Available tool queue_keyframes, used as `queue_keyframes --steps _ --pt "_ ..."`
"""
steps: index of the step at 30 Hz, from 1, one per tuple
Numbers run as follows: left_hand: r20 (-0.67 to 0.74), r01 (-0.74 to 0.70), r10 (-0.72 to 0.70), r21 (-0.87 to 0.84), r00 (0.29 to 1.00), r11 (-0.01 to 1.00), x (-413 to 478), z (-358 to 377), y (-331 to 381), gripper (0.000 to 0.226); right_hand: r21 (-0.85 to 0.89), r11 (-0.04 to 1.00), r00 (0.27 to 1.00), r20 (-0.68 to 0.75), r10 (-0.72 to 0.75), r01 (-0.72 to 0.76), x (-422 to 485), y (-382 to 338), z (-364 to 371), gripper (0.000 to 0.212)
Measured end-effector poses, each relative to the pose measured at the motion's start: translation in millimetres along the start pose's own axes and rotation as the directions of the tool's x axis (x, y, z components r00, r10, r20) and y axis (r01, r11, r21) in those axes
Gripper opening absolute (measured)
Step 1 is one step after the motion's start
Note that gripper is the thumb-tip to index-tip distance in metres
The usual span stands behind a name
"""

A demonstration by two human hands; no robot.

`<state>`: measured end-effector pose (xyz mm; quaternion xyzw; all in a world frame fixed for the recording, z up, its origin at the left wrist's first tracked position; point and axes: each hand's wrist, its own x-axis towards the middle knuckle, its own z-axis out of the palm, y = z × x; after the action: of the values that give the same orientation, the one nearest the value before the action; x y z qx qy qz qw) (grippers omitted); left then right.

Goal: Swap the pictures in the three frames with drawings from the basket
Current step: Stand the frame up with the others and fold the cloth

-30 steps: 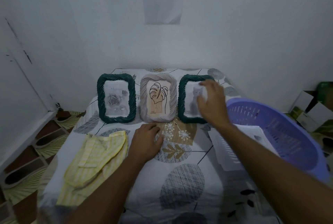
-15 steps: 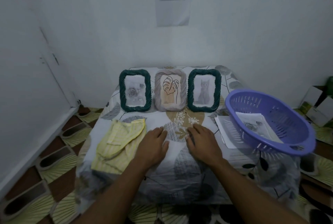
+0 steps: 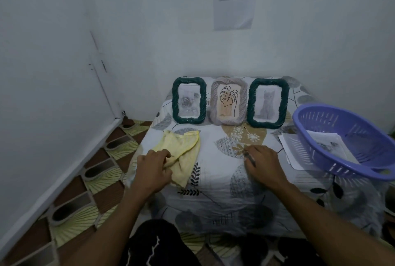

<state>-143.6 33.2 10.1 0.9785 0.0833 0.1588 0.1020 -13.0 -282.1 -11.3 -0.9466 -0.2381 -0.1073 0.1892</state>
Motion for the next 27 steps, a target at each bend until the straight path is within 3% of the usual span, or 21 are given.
queue_keyframes --steps 2,5,10,14,17,21,24,27 --pt "0.026 0.002 -0.002 -0.026 1.000 1.000 2 -3 -3 0.030 0.020 1.000 0.999 -0.026 -0.021 0.021 -8 -9 -1 0.038" --pt "0.081 0.024 -0.005 -0.241 0.997 0.970 16 -21 15 0.021 0.081 0.996 0.999 -0.010 -0.044 0.044 -16 -26 -2 0.037" --pt "0.157 0.037 0.055 -0.535 0.986 0.844 53 -59 64 0.014 0.356 0.934 0.999 0.019 -0.049 0.040 -20 -64 -17 0.033" --pt "0.173 0.036 0.103 -0.655 0.980 0.755 78 -83 105 0.011 0.377 0.926 0.999 0.042 -0.021 0.004 -29 -96 -24 0.050" --pt "0.196 0.102 0.079 -0.766 0.977 0.635 92 -103 131 0.011 0.396 0.918 0.998 -0.022 0.051 -0.038 -31 -107 -22 0.057" --pt "0.209 0.181 0.011 -0.870 0.978 0.458 105 -121 150 0.015 0.497 0.864 0.977 -0.130 0.171 -0.085 -23 -109 -23 0.026" --pt "0.176 0.137 0.030 -0.849 0.984 0.511 113 -128 141 0.021 0.537 0.835 0.956 -0.162 0.244 -0.122 -12 -91 -35 0.003" --pt "0.149 0.038 0.089 -0.685 0.985 0.727 117 -125 116 0.037 0.522 0.845 0.954 -0.180 0.241 -0.115 0 -59 -65 0.008"
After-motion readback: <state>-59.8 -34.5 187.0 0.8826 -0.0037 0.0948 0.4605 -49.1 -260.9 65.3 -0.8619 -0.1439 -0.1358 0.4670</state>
